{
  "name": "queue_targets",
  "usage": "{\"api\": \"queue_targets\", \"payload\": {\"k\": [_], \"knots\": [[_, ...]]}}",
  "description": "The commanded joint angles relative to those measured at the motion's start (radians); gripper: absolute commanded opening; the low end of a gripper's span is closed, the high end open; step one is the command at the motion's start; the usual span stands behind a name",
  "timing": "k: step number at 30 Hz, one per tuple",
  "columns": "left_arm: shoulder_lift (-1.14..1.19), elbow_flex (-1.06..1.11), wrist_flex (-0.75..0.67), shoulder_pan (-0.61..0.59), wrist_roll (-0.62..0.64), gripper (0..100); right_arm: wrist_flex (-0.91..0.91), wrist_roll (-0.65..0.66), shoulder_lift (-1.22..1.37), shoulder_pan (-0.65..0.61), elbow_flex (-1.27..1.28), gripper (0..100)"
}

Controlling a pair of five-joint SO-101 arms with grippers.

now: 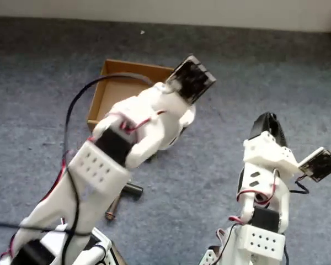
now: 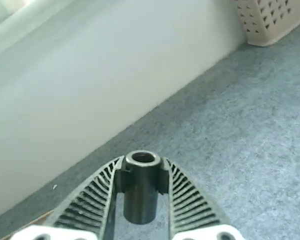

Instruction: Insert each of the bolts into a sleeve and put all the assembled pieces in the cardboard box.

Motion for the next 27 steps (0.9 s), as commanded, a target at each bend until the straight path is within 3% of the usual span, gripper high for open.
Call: {"api": "queue_targets", "payload": {"k": [1,7,19,23,27], "knots": [[-0.328,0.272,-0.124,-0.077,0.074,1,-0.018,0.083,-0.177,-0.077,0.047,0.5],[-0.648,0.539,-0.216,-0.113,0.11,1,-0.015,0.147,-0.394,-0.166,0.153,0.5],[-1.181,0.926,-0.293,-0.114,0.203,1,-0.016,0.186,-0.394,-0.381,0.179,0.5],[-1.342,1.026,-0.374,-0.206,0.245,1,-0.016,0.299,-0.395,-0.495,0.225,0.5],[-1.3,1.035,-0.417,-0.309,0.325,1,-0.016,0.394,-0.395,-0.619,0.269,0.5]]}}
